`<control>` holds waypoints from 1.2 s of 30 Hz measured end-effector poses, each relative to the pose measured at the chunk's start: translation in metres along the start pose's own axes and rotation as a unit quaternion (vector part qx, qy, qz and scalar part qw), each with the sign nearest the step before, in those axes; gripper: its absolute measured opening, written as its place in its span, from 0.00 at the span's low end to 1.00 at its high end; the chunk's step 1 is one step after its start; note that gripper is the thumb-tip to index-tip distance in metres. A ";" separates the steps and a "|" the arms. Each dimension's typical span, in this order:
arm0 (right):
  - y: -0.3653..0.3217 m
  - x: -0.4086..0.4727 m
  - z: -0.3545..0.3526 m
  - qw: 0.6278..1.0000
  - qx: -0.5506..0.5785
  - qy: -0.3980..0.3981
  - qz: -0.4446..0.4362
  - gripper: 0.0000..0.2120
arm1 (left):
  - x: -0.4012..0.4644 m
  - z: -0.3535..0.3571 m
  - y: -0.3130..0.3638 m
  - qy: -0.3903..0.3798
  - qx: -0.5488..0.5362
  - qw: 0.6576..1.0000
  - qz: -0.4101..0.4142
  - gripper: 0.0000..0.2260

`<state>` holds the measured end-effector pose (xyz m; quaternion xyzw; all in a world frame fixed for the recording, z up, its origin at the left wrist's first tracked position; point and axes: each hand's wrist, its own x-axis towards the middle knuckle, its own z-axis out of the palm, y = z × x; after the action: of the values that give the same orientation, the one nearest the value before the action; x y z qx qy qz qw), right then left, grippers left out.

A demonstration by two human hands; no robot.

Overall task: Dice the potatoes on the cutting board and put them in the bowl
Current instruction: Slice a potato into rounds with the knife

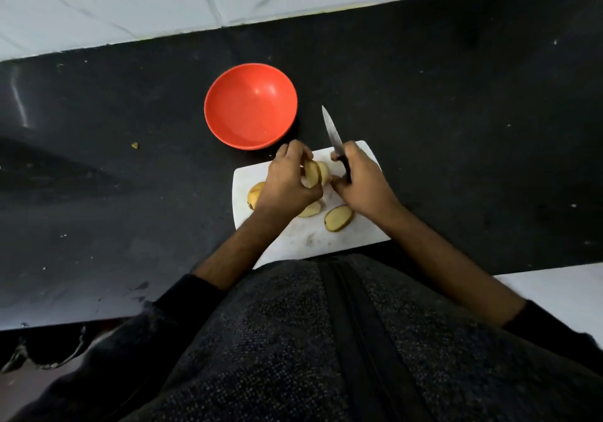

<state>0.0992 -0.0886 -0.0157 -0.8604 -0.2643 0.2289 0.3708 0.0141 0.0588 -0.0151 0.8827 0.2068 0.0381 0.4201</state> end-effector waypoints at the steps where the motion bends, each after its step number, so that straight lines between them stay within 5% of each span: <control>1: -0.001 0.006 0.001 1.000 0.023 -0.019 -0.003 0.16 | -0.001 0.000 -0.001 0.002 -0.015 1.000 -0.002 0.19; 4: 0.000 0.018 0.005 0.998 0.037 -0.060 -0.003 0.16 | -0.003 -0.001 -0.004 -0.009 -0.037 0.999 0.000 0.20; 11: 0.007 0.014 0.010 1.000 0.007 -0.001 0.017 0.16 | 0.000 -0.004 -0.003 0.021 -0.048 0.999 -0.008 0.21; 17: 0.011 0.009 -0.001 0.994 0.041 0.079 0.064 0.16 | -0.003 -0.003 0.001 -0.073 0.133 0.988 0.007 0.24; 22: 0.004 0.004 -0.006 0.993 -0.059 0.106 -0.003 0.11 | -0.001 0.000 0.006 -0.061 0.222 0.973 0.004 0.22; 26: 0.004 -0.007 0.007 0.988 -0.115 0.066 -0.082 0.07 | -0.002 0.000 0.006 -0.054 0.199 0.978 -0.040 0.19; 32: 0.008 -0.009 0.014 0.999 0.033 0.012 -0.016 0.13 | 0.001 -0.005 0.003 -0.084 0.177 0.978 -0.072 0.26; 36: 0.001 -0.010 0.006 0.999 0.039 0.026 -0.003 0.09 | 0.000 -0.007 0.002 -0.086 0.127 0.985 -0.076 0.33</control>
<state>0.0883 -0.0926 -0.0187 -0.8502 -0.2481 0.2156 0.4112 0.0133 0.0634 -0.0090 0.9106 0.2402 -0.0965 0.3223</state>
